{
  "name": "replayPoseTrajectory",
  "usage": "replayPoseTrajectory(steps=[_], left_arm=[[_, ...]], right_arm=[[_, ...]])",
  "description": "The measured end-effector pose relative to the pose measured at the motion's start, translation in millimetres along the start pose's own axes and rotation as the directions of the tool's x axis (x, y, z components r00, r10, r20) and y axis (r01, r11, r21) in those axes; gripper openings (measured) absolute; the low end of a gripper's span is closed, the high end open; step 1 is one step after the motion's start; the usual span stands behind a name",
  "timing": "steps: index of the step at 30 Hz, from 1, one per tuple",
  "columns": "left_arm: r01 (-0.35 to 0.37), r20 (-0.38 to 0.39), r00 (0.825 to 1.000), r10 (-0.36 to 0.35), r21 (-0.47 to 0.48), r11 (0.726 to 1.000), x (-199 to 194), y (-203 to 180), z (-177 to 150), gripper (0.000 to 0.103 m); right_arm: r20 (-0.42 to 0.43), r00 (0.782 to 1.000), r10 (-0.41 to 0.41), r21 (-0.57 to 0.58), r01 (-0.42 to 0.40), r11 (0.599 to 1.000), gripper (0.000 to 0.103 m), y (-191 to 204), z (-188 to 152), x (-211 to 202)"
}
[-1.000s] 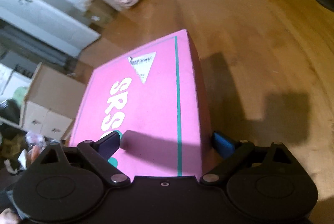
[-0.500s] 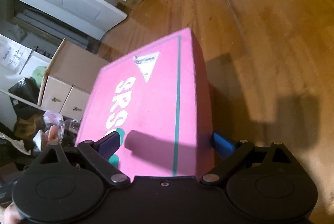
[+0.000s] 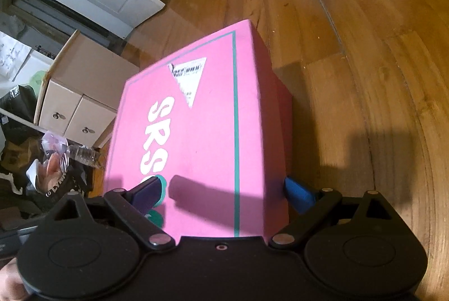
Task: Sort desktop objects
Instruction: 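Lift the lid with both grippers and carry it over the pink box, then lower the lid onto the box rim and press it down with both grippers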
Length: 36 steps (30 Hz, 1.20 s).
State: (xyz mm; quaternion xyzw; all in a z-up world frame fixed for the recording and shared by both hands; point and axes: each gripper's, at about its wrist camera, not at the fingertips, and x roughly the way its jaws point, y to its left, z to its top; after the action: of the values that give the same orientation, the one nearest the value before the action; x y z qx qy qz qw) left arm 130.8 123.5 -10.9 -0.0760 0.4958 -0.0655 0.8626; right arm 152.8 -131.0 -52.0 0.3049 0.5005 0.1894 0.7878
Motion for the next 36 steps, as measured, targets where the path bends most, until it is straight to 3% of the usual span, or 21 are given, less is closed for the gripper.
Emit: replayPoseTrajectory(steps=[12,36], left_arm=[[-0.037,0.025,0.999,0.037,0.000,0.999,15.3,8.5,8.6,0.103],[-0.082,0.003,0.997,0.082,0.002,0.997,11.7,15.0,7.1,0.102]], right_arm=[[-0.004,0.999,0.043,0.025,-0.043,0.999,0.097,-7.4,-2.8,22.9],[0.007,0.995,0.101,0.075,-0.101,0.992,0.095,-13.0,-13.0,15.4]])
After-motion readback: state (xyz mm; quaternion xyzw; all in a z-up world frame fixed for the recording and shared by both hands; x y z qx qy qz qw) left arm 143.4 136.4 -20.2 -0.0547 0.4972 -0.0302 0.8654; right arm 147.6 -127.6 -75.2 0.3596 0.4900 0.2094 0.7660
